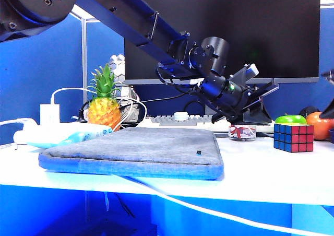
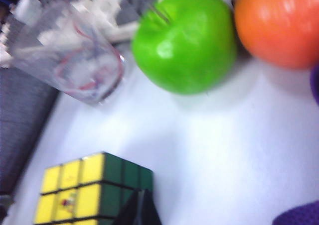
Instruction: Rotate the Rubik's Cube so that its red face is facing towards you.
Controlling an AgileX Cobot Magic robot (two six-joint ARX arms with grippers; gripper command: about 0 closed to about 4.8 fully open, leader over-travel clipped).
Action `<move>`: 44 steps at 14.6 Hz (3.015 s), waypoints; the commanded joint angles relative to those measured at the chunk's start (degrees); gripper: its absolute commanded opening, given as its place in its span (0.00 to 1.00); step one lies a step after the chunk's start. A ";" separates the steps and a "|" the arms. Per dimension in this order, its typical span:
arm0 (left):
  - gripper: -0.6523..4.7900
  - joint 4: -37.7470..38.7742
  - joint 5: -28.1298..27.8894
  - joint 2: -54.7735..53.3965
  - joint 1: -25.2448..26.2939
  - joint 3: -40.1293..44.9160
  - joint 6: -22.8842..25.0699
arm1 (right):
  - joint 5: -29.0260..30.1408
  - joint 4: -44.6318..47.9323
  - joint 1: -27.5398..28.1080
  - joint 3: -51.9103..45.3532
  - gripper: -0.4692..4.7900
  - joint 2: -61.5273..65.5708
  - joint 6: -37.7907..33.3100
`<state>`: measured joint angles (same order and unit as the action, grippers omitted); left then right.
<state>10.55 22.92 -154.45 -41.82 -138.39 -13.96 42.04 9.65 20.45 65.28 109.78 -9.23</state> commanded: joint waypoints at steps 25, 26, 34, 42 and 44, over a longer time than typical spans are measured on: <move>0.21 1.09 1.57 -1.36 0.31 -0.26 -0.87 | 3.82 -7.45 -3.50 1.05 0.09 -0.42 1.84; 0.22 2.34 1.73 -0.92 0.90 -0.26 -0.85 | 2.80 -7.43 -3.21 1.16 0.09 -1.40 1.81; 0.11 35.67 -4.59 20.17 3.52 -0.24 30.91 | 2.82 -22.69 -2.62 0.70 0.09 -20.50 8.41; 0.11 47.60 -22.67 55.47 6.58 -0.20 33.48 | -6.71 -26.47 -2.73 0.63 0.09 -62.38 3.32; 0.11 50.34 -27.30 67.01 8.74 1.31 35.28 | -7.65 -27.82 -4.76 -0.63 0.09 -67.23 3.96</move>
<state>60.69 -3.60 -91.07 -33.50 -137.38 20.21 34.98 -18.41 16.12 65.04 43.86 -5.37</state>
